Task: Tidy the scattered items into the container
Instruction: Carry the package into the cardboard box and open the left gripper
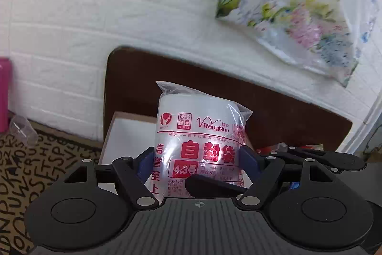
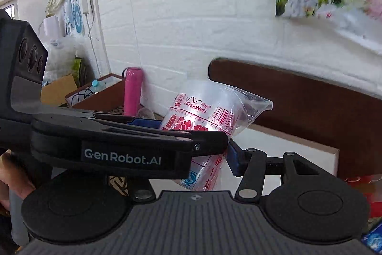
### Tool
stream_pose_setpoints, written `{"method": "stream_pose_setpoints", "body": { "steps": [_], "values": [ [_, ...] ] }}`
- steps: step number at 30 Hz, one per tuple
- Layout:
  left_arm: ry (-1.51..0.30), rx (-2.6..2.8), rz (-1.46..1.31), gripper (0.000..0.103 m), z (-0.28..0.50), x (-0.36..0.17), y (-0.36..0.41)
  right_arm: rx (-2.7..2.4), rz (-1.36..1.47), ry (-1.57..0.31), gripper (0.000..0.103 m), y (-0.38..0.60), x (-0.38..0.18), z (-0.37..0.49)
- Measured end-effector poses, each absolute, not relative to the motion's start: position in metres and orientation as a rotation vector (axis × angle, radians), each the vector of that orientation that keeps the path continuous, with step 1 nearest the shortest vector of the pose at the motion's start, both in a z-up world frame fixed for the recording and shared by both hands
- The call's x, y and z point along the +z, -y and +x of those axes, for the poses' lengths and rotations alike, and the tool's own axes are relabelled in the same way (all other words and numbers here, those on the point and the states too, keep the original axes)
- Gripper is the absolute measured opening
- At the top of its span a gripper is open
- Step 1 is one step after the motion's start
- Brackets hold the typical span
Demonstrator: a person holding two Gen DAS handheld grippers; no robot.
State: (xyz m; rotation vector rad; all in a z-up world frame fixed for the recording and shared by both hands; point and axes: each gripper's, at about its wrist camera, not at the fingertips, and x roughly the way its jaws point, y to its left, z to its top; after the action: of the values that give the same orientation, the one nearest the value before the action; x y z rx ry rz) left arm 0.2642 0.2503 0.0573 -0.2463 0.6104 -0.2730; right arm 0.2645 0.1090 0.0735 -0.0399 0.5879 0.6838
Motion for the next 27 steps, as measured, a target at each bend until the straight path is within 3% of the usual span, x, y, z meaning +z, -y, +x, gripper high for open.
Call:
{"method": "stream_pose_setpoints", "body": {
  "steps": [7,17,18,19,20,24,27],
  "values": [
    [-0.765,-0.252,-0.318,0.078,0.343,-0.012,-0.274,0.671,0.017,-0.811,0.059,-0.13,0.011,0.344],
    [-0.773,-0.158,-0.22,0.086,0.399,-0.031,-0.272,0.673,0.097,-0.905,0.055,-0.144,-0.021,0.402],
    [-0.775,-0.158,-0.227,0.088,0.402,-0.031,-0.272,0.659,0.094,-0.889,0.06,-0.145,-0.021,0.406],
    [-0.783,-0.148,-0.228,0.094,0.404,-0.031,-0.271,0.618,0.079,-0.883,0.078,-0.147,-0.023,0.41],
    [-0.79,-0.135,-0.227,0.095,0.404,-0.03,-0.269,0.578,0.068,-0.878,0.084,-0.146,-0.024,0.412],
    [-0.779,-0.135,-0.229,0.102,0.398,-0.025,-0.265,0.602,0.06,-0.877,0.083,-0.135,-0.016,0.404],
    [-0.773,-0.136,-0.285,0.103,0.385,-0.017,-0.265,0.609,0.071,-0.884,0.093,-0.126,-0.005,0.395]
  ]
}}
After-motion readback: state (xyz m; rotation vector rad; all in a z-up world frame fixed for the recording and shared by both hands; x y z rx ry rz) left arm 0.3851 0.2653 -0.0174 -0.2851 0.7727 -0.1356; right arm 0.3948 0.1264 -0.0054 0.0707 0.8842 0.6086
